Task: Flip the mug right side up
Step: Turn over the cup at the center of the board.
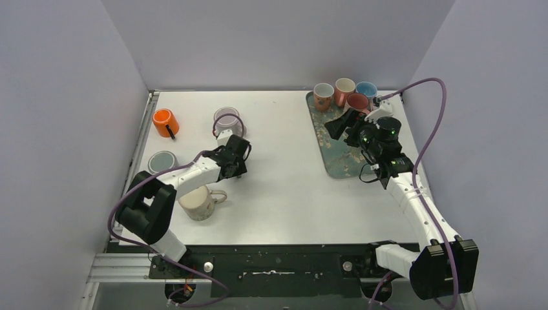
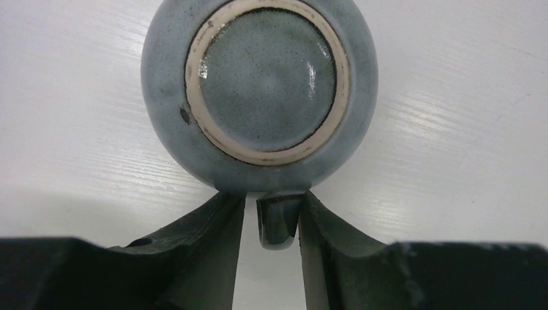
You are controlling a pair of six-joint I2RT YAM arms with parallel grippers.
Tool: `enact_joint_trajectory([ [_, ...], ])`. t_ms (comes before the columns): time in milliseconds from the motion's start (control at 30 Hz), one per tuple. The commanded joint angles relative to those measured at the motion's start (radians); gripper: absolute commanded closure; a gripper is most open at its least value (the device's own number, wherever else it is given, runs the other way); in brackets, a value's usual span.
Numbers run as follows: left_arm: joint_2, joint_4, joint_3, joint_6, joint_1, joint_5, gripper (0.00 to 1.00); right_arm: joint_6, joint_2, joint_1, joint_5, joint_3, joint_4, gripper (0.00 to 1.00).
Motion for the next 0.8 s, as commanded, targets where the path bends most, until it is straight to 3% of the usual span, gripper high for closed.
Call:
enact_joint_trajectory([
  [0,0.024,0.050,0.025,0.014,0.006,0.009,0.71,-0.005,-0.008,-0.001,-0.024,-0.002,0.068,0.03],
  [200,0.020,0.043,0.040,0.036,0.009,0.015,1.00,-0.008,-0.016,0.000,-0.035,-0.010,0.079,0.04],
  [500,-0.090,0.134,-0.005,-0.005,0.009,0.168,1.00,0.087,-0.007,0.016,-0.159,-0.077,0.205,0.09],
  [767,-0.258,0.385,-0.115,-0.050,0.005,0.281,1.00,0.149,0.000,0.079,-0.234,-0.154,0.329,0.13],
])
